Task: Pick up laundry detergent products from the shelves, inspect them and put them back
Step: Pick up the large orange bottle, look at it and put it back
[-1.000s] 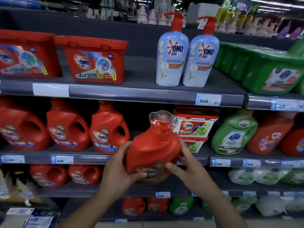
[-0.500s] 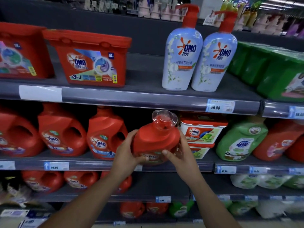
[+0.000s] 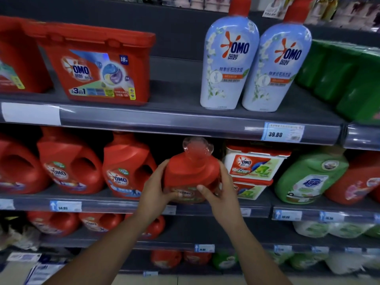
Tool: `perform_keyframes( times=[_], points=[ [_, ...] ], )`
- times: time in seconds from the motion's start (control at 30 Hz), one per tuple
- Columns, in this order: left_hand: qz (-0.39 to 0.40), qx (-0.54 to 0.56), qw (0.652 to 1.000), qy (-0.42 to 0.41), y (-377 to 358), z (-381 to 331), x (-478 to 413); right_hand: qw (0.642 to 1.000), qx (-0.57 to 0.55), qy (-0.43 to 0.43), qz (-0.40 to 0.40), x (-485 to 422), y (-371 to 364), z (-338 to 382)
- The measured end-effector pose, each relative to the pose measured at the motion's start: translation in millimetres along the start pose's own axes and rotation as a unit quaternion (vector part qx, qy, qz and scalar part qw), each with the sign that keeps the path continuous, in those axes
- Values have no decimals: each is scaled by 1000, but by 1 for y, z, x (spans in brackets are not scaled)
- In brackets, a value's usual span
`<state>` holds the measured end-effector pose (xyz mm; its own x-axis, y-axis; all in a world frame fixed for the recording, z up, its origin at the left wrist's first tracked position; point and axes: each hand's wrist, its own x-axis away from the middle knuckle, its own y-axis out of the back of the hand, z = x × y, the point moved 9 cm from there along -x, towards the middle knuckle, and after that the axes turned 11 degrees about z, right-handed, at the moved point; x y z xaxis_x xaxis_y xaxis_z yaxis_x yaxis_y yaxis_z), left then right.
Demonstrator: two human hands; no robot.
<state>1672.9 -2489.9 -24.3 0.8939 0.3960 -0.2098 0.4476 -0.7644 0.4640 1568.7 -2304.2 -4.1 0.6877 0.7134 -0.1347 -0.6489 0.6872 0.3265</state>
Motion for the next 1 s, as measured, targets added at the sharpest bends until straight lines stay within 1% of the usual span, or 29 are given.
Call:
perform_keyframes(
  times=[0.13,0.3,0.53,0.73,0.9,1.0],
  points=[
    [-18,-19,1000,0,1,-1,1,1000,13,-5,-17,-1,1,1],
    [-25,-12,1000,9,4,0,2,999,28,3,-22,0,-1,4],
    [-35,-51,997,40,1,-4,8,997,60,-41,-25,1,-6,-3],
    [-84,-95,991,52,-4,-12,20,991,111,-60,-42,-3,-10,5],
    [-79,-79,992,54,-7,-15,19,993,88,-78,-25,-10,-16,-1],
    [-59,-61,994,61,-9,-19,15,992,83,-93,-4,-13,-19,-5]
  ],
)
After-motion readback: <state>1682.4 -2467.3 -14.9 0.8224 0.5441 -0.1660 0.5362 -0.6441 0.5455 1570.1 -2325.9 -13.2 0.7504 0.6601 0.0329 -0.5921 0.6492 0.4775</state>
